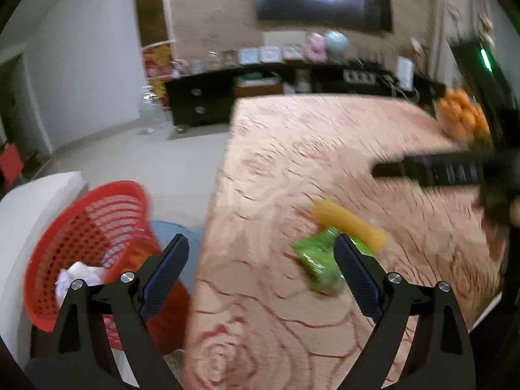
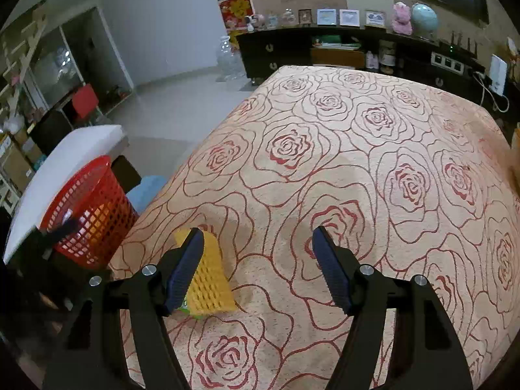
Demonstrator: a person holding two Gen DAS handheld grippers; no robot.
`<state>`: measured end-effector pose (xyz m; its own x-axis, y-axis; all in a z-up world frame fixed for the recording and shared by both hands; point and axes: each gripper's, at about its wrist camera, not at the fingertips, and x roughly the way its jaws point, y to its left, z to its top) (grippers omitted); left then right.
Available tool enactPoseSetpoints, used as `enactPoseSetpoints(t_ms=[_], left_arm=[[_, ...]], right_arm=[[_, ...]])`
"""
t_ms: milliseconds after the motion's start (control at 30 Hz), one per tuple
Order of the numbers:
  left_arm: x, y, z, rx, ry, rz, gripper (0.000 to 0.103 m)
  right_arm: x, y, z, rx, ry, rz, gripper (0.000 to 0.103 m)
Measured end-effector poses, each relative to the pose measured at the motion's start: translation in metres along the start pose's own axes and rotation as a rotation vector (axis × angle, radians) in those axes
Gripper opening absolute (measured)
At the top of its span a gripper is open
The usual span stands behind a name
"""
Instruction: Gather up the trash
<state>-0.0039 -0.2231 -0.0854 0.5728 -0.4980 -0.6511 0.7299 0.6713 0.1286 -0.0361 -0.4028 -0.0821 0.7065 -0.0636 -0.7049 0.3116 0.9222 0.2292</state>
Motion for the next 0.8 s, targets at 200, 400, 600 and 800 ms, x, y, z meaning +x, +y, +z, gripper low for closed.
enactPoseSetpoints(t_ms=[200, 400, 600, 800], left_arm=[[0.027, -0.032, -0.001, 0.070, 0.075, -0.080, 0.087], [0.053, -0.037, 0.002, 0.021, 0.143, -0.146, 0.084], [0.056, -0.030, -0.003, -0.001, 0.154, -0.185, 0.044], [0.050, -0.016, -0.010, -0.040, 0.168, -0.205, 0.028]], right_arm=[[-0.007, -0.006, 0.003, 0.024, -0.021, 0.004, 0.067], [-0.007, -0.010, 0.002, 0.029, -0.016, 0.005, 0.067], [-0.006, -0.011, 0.001, 0.032, -0.018, 0.010, 0.067], [-0.003, -0.005, -0.001, 0.011, -0.016, 0.033, 0.067]])
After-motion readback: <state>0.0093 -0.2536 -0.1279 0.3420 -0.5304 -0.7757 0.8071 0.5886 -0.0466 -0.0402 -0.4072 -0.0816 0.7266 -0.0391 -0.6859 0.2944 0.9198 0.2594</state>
